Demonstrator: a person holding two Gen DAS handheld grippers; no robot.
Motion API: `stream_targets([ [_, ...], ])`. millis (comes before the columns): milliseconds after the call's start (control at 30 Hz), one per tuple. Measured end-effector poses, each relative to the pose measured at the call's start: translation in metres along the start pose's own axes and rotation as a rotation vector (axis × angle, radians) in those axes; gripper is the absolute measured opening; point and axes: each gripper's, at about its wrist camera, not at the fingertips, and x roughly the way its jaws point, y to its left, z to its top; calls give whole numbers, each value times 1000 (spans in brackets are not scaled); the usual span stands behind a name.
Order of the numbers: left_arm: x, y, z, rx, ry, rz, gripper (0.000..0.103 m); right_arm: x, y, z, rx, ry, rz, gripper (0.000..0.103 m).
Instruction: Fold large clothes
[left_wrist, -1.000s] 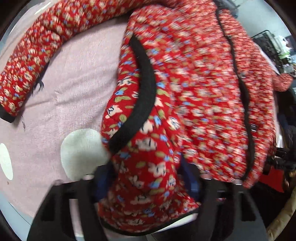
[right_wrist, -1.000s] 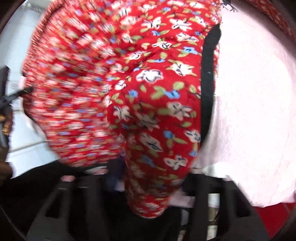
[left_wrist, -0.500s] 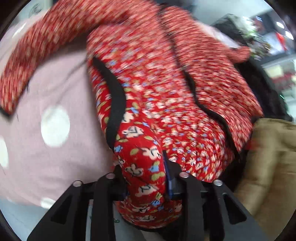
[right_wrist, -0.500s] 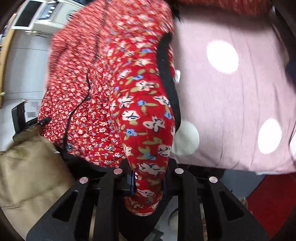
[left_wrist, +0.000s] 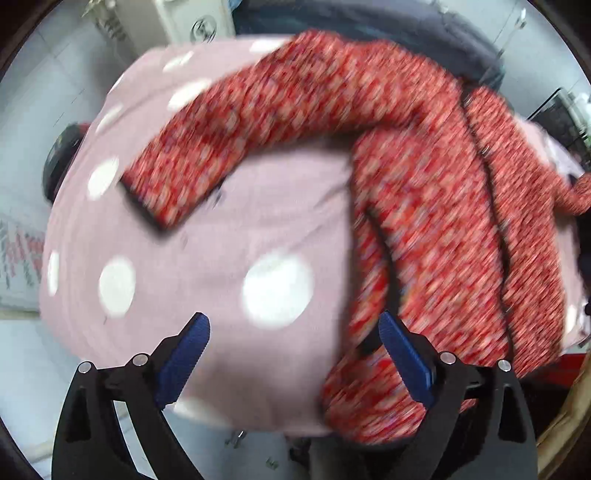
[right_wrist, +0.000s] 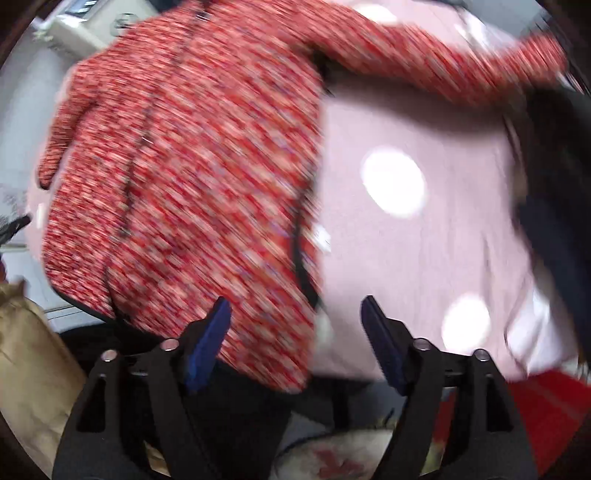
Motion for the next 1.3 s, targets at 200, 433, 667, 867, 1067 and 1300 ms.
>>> stream_targets([
  [200,16,-118,40,197,-15,-174,91,50,106,27,-264,-6,3,79],
  [433,92,-163,28,230,128,-117,92,125,119,41,-268,71,-36,80],
  [667,129,-199,25,365,153,96,98,169,155,21,-427,55,-229,99],
  [867,136,-203,34,329,165,90,99,170,150,33,-410,87,-189,99],
  [1067,120,-194,8,325,134,108,99,156,131,21,-419,64,-187,99],
  [1300,80,-208,12,282,85,136,97,98,104,24,-344,-70,-193,98],
])
